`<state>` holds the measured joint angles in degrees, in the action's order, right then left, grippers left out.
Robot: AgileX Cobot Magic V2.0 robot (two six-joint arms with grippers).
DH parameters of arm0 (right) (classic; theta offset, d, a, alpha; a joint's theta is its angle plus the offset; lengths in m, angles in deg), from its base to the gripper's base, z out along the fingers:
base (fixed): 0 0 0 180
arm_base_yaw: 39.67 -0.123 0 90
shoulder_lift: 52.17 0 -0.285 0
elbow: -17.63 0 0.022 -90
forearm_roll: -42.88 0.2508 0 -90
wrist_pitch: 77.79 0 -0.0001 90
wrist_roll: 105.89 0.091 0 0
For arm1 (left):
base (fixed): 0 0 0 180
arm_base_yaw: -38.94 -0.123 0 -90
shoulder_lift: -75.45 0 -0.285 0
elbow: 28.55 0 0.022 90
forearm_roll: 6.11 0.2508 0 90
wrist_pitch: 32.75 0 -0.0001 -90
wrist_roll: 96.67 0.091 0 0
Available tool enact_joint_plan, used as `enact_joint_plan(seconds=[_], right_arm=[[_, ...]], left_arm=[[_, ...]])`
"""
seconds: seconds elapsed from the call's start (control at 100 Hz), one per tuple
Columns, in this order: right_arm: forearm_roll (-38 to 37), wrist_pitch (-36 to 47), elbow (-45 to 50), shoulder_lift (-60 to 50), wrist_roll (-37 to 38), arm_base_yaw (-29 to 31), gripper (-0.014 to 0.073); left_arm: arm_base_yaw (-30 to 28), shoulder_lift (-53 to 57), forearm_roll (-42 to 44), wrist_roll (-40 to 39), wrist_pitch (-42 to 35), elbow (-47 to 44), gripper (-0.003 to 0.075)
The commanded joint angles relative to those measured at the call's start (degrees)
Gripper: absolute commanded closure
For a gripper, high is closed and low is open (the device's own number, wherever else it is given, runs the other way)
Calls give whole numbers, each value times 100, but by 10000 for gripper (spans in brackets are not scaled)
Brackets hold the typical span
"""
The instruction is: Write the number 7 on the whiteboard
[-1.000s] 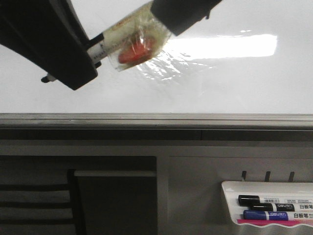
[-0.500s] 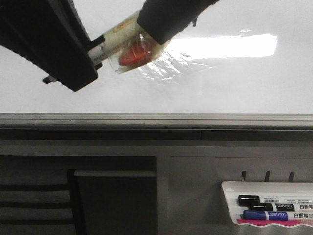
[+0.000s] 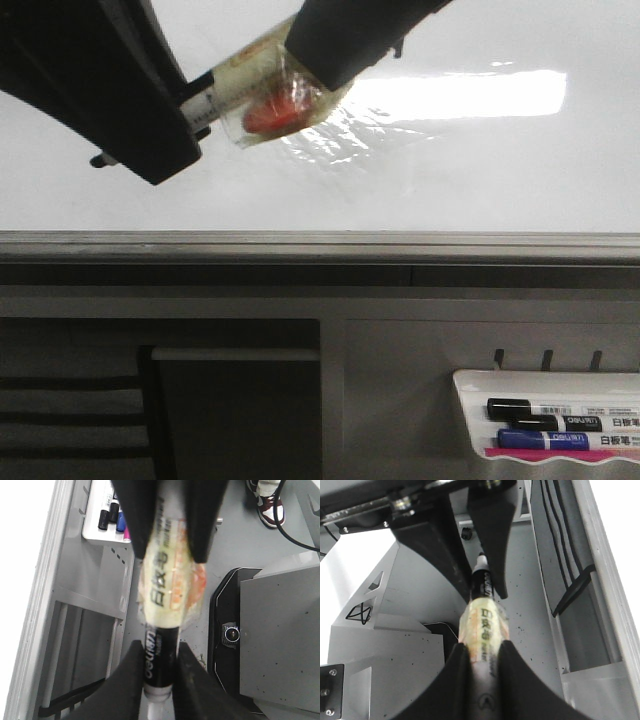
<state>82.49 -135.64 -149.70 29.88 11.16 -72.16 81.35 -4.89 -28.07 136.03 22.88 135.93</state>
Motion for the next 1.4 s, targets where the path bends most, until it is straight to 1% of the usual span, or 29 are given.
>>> enact_joint_plan(seconds=[0.0,0.28,0.43,0.5,0.55,0.58,0.6,0.64,0.65,0.67,0.7,0.75,0.79,0.83,0.94,1.02,1.18,1.27,1.31,1.39], right_arm=[[203,94,-183,-118,-66,9,639],[203,74,-183,-118,-66,9,639],[203,93,-183,-118,-66,9,639],[203,93,-183,-118,-66,9,639],[203,93,-183,-118,-66,9,639],[203,93,-183,-118,-66,9,639],[203,93,-183,-118,-66,9,639],[203,93,-183,-118,-66,9,639],[203,93,-183,-118,-66,9,639],[203,99,-183,-118,-66,9,639],[203,99,-183,-118,-66,9,639],[203,99,-183,-118,-66,9,639],[203,107,-183,-118,-66,9,639],[163,137,-192,-118,-66,9,639],[15,206,-194,-231,-51,9,639],[-354,271,-194,-376,194,20,639],[-1632,246,-194,-804,1479,166,639],[-2001,116,-194,-1118,2041,238,639],[-2142,54,-194,-1258,2258,275,639],[-2629,47,-194,-1496,2802,366,639]], left_arm=[[48,111,-202,-45,-154,204,741],[48,107,-213,-45,-154,204,741],[48,107,-213,-56,-296,204,740],[48,107,-201,-56,-430,204,719],[48,107,-192,-45,-477,204,659],[48,107,-159,-45,-489,204,593],[48,107,-123,-45,-489,204,562],[48,107,-79,-45,-476,204,456],[48,107,-66,-45,-466,204,419],[48,107,-49,-45,-429,204,382],[48,107,-49,-45,-408,204,300],[48,107,-49,-45,-408,204,220],[48,107,-49,-45,-408,204,187],[48,107,-49,-45,-408,204,183],[48,107,-49,-45,-408,204,207],[48,107,-49,-45,-408,204,229],[48,107,-167,-57,-408,204,279],[48,107,-168,-71,-331,204,302],[5,107,-154,-173,-318,204,311],[-139,196,-154,-617,-318,204,328]])
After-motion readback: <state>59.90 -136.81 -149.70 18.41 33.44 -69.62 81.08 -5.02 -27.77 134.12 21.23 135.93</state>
